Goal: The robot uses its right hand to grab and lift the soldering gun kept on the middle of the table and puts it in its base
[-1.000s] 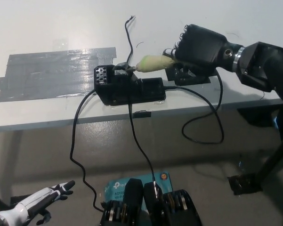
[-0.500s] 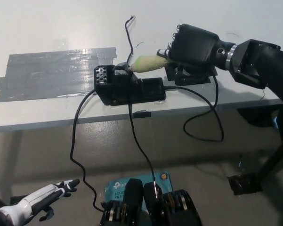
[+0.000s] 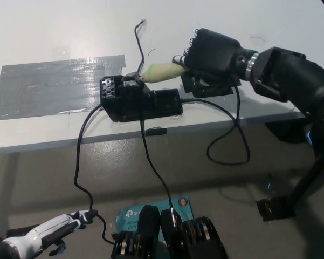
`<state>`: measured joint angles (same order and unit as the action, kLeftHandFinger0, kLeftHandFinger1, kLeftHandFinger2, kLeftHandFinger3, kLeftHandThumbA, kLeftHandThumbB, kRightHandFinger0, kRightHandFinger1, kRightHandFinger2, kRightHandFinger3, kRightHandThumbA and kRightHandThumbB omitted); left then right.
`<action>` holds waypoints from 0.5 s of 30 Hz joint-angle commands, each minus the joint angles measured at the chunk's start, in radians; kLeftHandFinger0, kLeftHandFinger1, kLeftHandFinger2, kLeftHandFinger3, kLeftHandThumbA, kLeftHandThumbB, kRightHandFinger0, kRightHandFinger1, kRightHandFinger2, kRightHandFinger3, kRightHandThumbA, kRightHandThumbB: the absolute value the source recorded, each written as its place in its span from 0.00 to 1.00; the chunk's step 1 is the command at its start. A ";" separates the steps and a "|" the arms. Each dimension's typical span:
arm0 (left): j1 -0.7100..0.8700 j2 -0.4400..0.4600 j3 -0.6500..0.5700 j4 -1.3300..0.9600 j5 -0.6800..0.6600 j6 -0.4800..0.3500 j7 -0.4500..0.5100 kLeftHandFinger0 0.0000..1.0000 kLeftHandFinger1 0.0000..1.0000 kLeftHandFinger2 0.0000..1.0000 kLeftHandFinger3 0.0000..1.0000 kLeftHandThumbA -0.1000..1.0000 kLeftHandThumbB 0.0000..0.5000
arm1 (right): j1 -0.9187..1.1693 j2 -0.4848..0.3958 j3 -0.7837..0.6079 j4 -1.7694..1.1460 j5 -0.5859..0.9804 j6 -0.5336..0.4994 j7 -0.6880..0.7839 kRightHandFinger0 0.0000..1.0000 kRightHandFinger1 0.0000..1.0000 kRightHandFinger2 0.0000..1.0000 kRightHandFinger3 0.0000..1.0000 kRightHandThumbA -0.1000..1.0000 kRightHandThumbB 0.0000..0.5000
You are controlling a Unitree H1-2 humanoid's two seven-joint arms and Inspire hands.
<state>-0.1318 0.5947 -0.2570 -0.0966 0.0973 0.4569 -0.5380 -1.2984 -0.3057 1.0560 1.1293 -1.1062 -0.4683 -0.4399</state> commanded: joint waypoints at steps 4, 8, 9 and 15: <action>-0.024 0.009 0.001 -0.022 0.022 0.013 -0.027 1.00 1.00 1.00 1.00 1.00 0.59 | -0.111 0.072 0.023 0.039 -0.003 -0.002 -0.037 0.00 0.00 0.45 0.35 0.10 0.35; -0.021 0.012 -0.001 -0.026 0.024 0.013 -0.031 1.00 1.00 1.00 1.00 1.00 0.61 | -0.125 0.075 0.032 0.033 0.019 -0.002 -0.001 0.00 0.00 0.47 0.44 0.07 0.38; -0.021 0.012 -0.001 -0.026 0.027 0.013 -0.033 1.00 1.00 1.00 1.00 1.00 0.61 | -0.128 0.075 0.032 0.031 0.025 -0.002 0.002 0.00 0.00 0.49 0.44 0.07 0.36; -0.033 0.011 -0.003 -0.026 0.029 0.013 -0.045 1.00 1.00 1.00 1.00 1.00 0.55 | -0.134 0.051 0.054 0.004 0.017 -0.002 -0.003 0.00 0.02 0.50 0.40 0.12 0.39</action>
<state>-0.1396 0.5945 -0.2622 -0.0985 0.1136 0.4569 -0.5507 -1.3492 -0.2749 1.1000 1.1731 -1.1079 -0.4681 -0.4354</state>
